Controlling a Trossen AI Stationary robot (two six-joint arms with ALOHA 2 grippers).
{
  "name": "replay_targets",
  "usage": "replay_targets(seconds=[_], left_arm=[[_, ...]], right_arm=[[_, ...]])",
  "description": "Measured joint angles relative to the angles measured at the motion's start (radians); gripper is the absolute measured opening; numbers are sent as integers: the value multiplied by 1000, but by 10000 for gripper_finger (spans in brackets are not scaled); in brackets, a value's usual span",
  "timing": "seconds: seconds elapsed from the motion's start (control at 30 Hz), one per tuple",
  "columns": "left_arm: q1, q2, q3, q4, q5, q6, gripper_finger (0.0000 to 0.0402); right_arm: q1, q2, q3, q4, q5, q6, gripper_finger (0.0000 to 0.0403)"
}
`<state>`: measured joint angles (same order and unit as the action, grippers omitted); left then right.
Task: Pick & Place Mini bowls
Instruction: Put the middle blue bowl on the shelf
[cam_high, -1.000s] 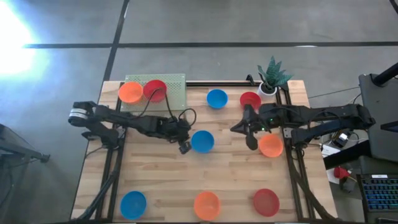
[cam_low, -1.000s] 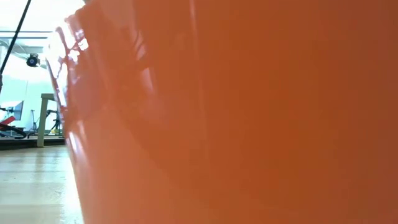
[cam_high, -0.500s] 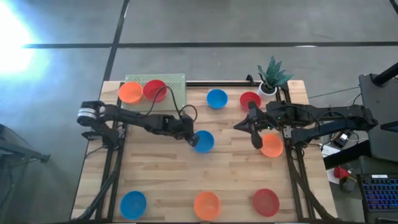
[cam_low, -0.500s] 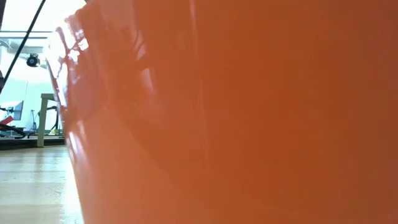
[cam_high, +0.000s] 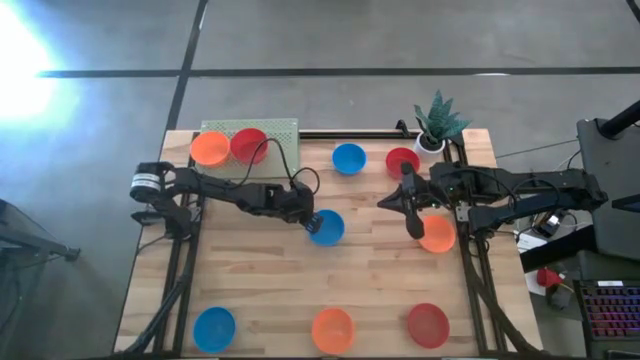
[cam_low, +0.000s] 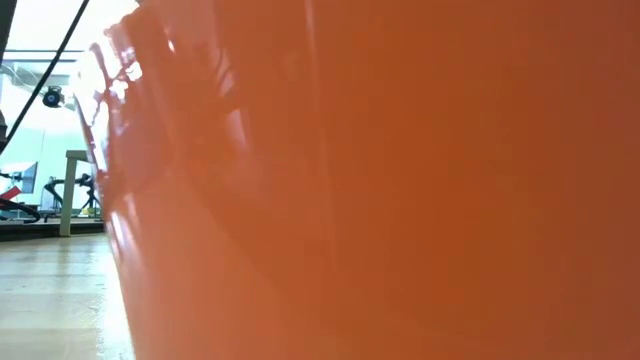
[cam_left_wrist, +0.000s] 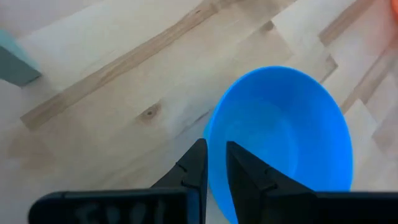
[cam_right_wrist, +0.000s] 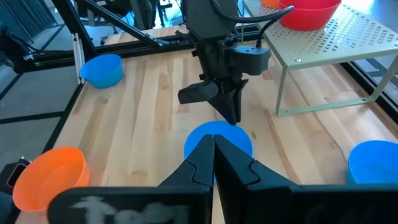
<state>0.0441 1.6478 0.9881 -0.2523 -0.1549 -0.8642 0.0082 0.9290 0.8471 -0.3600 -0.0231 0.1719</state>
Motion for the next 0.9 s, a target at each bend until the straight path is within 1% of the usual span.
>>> replay_targets(seconds=[0.67,0.9], left_arm=[[-4,6,-15,10,8,-2,51],[-13,6,-51,70,9,-3,51]], right_arm=[[0,1,0,-3,0,0,8],[0,1,0,-3,0,0,8]])
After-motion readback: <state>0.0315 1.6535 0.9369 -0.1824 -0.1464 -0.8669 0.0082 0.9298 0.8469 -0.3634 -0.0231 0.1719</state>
